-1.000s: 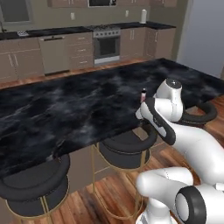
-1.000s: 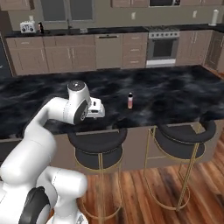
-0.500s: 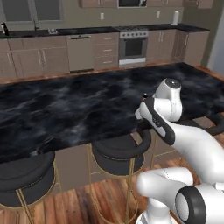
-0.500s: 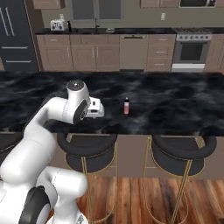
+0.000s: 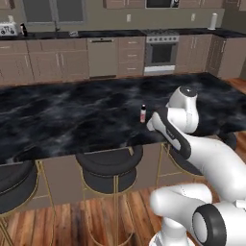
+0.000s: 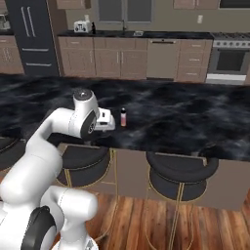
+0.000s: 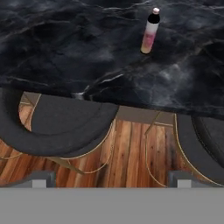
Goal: Place the large bottle from the dining counter next to the other large bottle outside the sink, and place the small bottle from the dining counter next to the other small bottle inside the sink.
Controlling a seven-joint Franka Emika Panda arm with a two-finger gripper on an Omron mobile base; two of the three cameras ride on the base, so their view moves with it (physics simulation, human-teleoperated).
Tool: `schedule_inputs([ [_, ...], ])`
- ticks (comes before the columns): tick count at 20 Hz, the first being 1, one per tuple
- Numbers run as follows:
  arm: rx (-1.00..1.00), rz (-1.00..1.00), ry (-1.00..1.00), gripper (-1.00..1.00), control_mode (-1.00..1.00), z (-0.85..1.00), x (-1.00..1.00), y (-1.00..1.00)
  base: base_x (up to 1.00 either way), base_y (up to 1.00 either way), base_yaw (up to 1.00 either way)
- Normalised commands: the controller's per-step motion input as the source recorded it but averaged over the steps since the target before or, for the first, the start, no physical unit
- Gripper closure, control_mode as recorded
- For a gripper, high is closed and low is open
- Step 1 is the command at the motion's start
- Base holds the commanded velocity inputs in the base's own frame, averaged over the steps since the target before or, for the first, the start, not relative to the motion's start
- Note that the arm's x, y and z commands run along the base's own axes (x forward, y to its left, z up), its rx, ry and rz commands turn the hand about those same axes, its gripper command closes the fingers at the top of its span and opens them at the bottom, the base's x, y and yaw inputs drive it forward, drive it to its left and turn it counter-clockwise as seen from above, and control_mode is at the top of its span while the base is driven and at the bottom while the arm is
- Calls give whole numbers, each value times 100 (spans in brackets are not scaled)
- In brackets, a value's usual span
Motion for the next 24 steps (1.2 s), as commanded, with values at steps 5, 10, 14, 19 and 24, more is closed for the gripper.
schedule_inputs([
  [5, 0, 0, 0, -100, 100, 0, 0, 0, -24, -65, 18],
  [10, 0, 0, 0, -100, 100, 0, 0, 0, -6, -39, 12],
  [14, 0, 0, 0, -100, 100, 0, 0, 0, 0, -6, 4],
  [19, 0, 0, 0, -100, 100, 0, 0, 0, 0, 0, 0],
  [24, 0, 0, 0, -100, 100, 0, 0, 0, 16, 0, 0],
])
